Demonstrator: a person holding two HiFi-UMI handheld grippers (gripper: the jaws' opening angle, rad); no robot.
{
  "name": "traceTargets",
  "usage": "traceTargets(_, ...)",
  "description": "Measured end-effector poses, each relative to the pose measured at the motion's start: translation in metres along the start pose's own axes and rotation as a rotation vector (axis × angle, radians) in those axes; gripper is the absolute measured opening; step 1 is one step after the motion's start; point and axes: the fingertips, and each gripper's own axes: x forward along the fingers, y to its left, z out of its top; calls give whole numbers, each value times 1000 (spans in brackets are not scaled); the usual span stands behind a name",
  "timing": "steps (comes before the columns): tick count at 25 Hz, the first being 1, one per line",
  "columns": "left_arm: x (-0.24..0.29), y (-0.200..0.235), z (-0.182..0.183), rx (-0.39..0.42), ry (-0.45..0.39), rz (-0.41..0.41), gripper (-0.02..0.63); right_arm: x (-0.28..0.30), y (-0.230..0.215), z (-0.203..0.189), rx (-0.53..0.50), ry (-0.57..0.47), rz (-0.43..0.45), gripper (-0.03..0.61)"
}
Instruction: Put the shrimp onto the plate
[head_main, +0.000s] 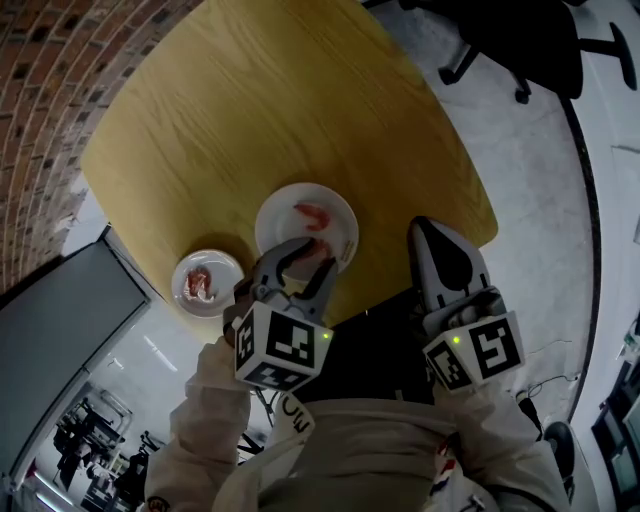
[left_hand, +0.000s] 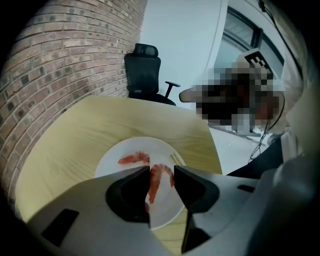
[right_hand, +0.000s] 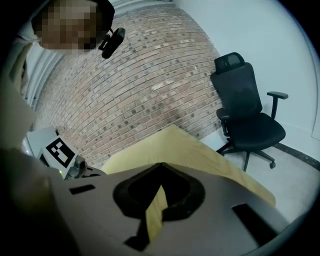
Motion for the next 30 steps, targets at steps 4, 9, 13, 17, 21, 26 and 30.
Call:
traceTargets(4,8,-4,7,33,-1,-11,156,-7,-10,1,14,-10,-20,25)
traceTargets(9,12,-4,15,66,-6,-19,156,-10,-17,0,29,-15,-32,25)
traceTargets(13,17,-4,19,84,0,-31,156,-10,-22,0,39,-17,-43,25)
traceTargets(17,22,-4,20,87,-2,-39,156,-9,-27,-1,46,-19,-54,23)
traceTargets(21,24,-6,21,74,1,-50,156,-10,-31,0,51,-22,-57,25)
traceTargets(26,24,-7,23,64,-6,-54,156,-10,-32,0,55,-21,-54,24)
traceTargets(30,23,-6,23,63,-15,-45,156,-8,-30,-2,55,-14,-49,25)
